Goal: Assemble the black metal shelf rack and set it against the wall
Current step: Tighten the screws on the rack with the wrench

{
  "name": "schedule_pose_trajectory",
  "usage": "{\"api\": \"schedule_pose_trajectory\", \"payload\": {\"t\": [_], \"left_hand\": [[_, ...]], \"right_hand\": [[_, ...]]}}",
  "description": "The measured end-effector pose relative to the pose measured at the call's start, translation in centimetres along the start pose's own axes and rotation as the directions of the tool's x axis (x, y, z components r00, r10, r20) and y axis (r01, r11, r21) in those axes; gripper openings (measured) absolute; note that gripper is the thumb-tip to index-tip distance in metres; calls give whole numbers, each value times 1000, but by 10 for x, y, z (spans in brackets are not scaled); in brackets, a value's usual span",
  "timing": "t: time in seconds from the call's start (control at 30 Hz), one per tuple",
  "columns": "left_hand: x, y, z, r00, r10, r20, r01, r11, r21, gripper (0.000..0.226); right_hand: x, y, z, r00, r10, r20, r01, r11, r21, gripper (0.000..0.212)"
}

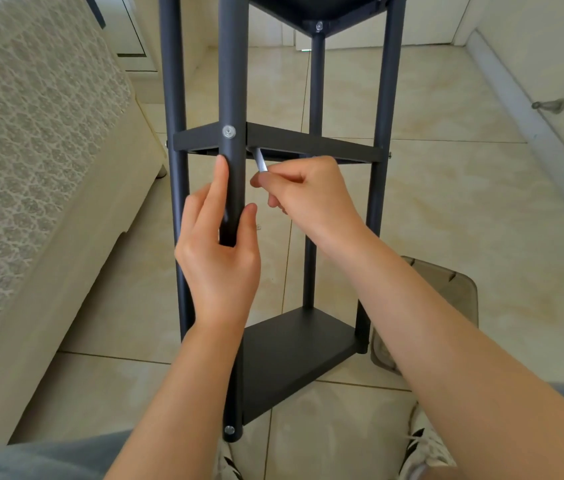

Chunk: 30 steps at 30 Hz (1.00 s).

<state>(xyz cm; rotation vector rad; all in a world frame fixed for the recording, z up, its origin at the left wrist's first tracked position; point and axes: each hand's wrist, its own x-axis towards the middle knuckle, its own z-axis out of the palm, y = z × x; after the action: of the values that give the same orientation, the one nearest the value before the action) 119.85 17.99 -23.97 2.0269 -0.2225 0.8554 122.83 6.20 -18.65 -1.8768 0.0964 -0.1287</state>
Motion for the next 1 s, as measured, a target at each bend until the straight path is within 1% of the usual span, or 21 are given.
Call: {"api": "schedule_pose_trajectory", "payload": {"t": [0.1, 0.2, 0.37, 0.47, 0.53, 0.6, 0.73, 0.8, 0.87, 1.0], "left_hand": [[0, -1, -1, 1000, -5, -7, 5, 1000, 2, 57], [-1, 0, -1, 1000, 3, -3, -3, 1000, -10, 57], [1, -1, -4, 1000, 3, -4, -3, 1000, -24, 56], [1, -2, -5, 1000, -5, -5, 5, 999, -35, 57], [1, -3, -6, 1000, -13, 4, 13, 998, -56, 58], [2, -5, -6, 1000, -19, 16, 20, 997, -77, 59], [3, -5, -5, 1000, -3, 18, 5, 996, -84, 60], [2, -6, -5, 1000, 8, 14, -7, 997, -78, 59], [2, -8, -5, 1000, 20, 14, -19, 997, -76, 59], [3, -10, -3, 998, 53, 15, -52, 997, -55, 59]], "right_hand": [[1, 2, 1, 1000, -5, -9, 5, 1000, -8, 25], [1, 3, 4, 1000, -23, -21, 23, 1000, 6, 19], [1, 4, 13, 988, -138, -73, 137, 990, -8, 24], [4, 8, 19, 975, -208, -76, 205, 978, -43, 20], [6, 13, 23, 954, -276, -115, 269, 960, -77, 18], [9, 20, 27, 923, -337, -187, 322, 941, -104, 17], [15, 34, 41, 859, -421, -293, 381, 906, -183, 16], [18, 37, 49, 828, -434, -356, 390, 901, -192, 19], [22, 38, 55, 811, -417, -410, 388, 908, -157, 22], [25, 41, 59, 811, -383, -441, 395, 916, -71, 22]]}}
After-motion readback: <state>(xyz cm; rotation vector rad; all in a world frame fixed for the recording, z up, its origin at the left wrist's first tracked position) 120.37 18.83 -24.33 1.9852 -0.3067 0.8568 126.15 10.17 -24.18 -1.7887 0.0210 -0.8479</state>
